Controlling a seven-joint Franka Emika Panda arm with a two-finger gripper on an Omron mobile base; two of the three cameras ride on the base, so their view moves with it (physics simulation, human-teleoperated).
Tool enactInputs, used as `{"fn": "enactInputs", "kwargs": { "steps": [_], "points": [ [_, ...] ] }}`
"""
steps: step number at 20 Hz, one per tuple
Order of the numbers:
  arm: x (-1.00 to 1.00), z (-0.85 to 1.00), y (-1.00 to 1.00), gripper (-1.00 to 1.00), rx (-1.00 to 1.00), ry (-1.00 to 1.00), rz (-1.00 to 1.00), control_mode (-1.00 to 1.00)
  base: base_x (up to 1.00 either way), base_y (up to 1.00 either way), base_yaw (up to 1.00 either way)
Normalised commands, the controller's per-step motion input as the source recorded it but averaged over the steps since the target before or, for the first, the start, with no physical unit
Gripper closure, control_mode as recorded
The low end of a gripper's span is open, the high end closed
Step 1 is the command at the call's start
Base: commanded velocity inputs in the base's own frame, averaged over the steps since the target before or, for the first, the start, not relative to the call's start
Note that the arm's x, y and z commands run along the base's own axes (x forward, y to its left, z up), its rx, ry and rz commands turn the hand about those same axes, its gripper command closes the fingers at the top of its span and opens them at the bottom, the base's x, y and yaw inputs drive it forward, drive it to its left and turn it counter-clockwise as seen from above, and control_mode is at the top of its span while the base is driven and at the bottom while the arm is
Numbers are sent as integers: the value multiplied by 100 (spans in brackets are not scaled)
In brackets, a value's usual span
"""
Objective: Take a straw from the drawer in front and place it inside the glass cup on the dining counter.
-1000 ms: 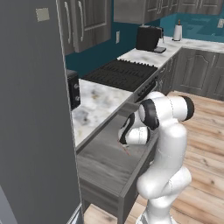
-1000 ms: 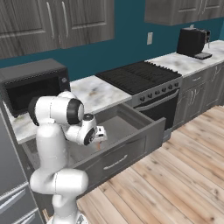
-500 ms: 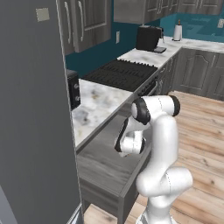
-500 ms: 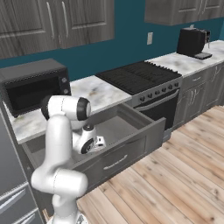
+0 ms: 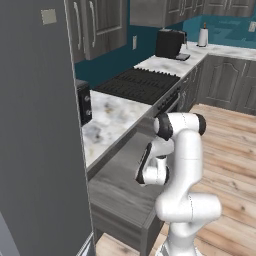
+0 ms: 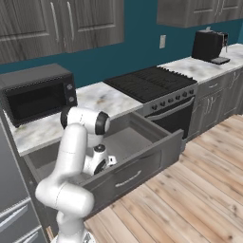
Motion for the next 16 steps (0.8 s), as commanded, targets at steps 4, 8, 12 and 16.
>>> {"fn": "enactInputs", "kwargs": {
  "steps": [4,8,12,16],
  "points": [
    [40,3,0,-100,-4,0,-5,-100,0,0,0],
    [55,10,0,-100,-6,0,-7,-100,0,0,0],
    [61,9,0,-100,-5,0,-7,-100,0,0,0],
    [65,-5,2,-100,-1,4,-4,-100,0,0,0]
  ]
}}
